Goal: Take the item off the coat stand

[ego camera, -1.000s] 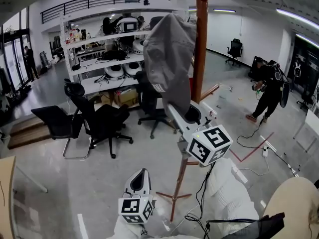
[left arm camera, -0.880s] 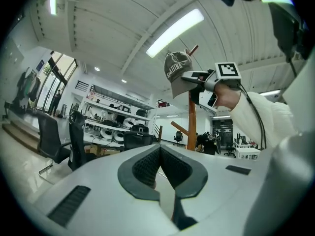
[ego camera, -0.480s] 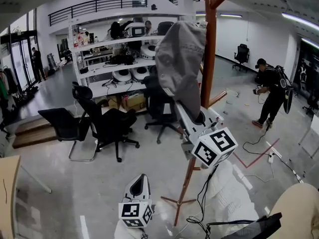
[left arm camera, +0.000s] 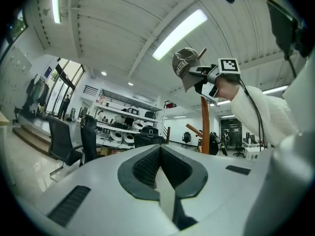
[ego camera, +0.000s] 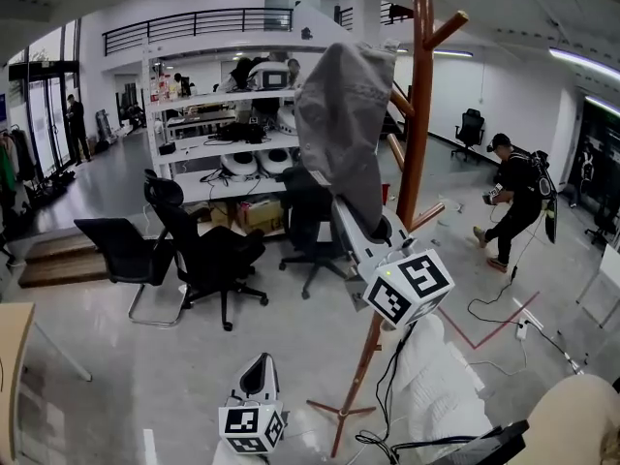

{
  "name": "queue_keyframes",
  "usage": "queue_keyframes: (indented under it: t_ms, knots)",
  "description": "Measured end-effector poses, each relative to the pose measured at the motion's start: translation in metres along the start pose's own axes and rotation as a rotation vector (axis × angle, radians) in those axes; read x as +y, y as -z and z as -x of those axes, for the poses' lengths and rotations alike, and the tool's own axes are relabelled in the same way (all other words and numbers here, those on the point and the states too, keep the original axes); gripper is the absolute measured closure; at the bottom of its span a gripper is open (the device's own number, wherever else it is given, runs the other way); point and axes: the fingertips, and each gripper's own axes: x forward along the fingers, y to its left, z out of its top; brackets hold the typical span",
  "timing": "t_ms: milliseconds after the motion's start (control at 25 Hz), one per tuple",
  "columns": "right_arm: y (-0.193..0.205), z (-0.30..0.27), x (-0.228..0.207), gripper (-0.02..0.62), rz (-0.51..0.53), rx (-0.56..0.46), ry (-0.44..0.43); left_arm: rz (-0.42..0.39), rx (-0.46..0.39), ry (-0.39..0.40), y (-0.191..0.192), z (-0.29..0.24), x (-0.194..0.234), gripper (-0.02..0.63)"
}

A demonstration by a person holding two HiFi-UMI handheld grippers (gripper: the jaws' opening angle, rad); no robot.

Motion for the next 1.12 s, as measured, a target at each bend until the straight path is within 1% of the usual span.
queue_keyframes:
  t_ms: [360, 560, 640, 800, 1120]
  knots:
    - [0.021, -0.017, 0.024, 0.563, 0.019, 0.025, -0.058, 0.012, -0.01, -0.048, 0.001, 0.004, 0.022, 0.618]
    - [0.026, -0.01, 0.032, 0.563, -0.009, 0.024, -0.074, 0.02, -0.013, -0.055, 0.004, 0.005, 0.023, 0.617]
    - [0.031, -0.002, 0.036, 0.563, -0.009, 0.024, -0.073, 0.019, -0.013, -0.051, 0.005, 0.005, 0.021, 0.618]
    - [0.05, 0.013, 0.05, 0.563, 0.024, 0.04, -0.069, 0.013, -0.019, -0.032, 0.004, 0.003, 0.016, 0.618]
    - [0.092, 0.053, 0.086, 0.563, -0.044, 0.128, -0.083, 0.011, -0.015, 0.023, 0.004, 0.012, -0.008, 0.618]
